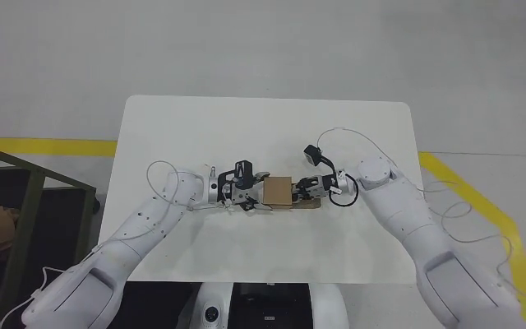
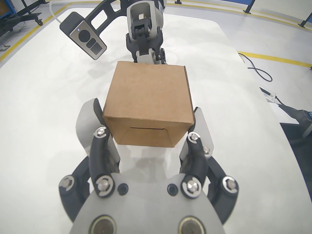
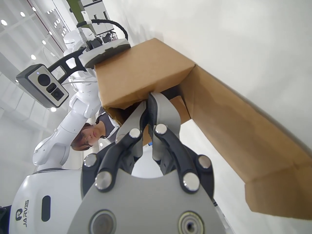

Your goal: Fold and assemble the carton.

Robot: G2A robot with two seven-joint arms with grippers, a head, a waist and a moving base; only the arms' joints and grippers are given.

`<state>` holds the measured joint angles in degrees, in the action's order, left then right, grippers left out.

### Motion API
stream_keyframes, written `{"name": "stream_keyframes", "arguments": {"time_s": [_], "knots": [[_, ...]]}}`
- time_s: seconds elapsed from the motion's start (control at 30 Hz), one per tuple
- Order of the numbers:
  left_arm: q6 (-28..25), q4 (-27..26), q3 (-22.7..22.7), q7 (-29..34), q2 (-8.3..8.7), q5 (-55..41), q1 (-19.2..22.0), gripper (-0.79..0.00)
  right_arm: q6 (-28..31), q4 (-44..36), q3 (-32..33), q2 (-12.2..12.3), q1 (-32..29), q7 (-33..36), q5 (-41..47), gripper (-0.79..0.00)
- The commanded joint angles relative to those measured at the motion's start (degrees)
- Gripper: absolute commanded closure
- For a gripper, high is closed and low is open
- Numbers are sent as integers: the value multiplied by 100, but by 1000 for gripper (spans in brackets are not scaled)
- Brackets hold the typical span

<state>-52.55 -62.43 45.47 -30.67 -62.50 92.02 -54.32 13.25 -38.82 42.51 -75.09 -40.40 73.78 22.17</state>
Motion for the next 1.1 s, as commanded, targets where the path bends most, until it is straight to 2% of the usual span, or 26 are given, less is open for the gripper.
{"name": "stream_keyframes", "arguments": {"time_s": [0.0, 0.3, 0.5, 0.67, 0.8, 1.07], "knots": [[-3, -5, -6, 7, -2, 2, 3, -616, 48, 65, -1, -17, 9, 7, 21, 0], [-35, -15, -21, 69, -17, -50, 19, -613, 218, 313, 4, -105, 49, 67, 128, 0], [-20, 24, -5, 82, -17, -76, 23, -606, 348, 555, 209, -23, 88, 150, 178, 0], [-17, 12, 4, 64, -15, -78, 17, -582, 353, 497, 517, 170, 37, 176, 142, 0], [-6, -22, 30, 16, -7, -88, 12, -517, 284, 278, 855, 396, -103, 124, 48, 0], [6, -128, 115, -9, 29, -74, -27, -533, -13, -931, 1760, 915, -799, -32, -146, 0]]}}
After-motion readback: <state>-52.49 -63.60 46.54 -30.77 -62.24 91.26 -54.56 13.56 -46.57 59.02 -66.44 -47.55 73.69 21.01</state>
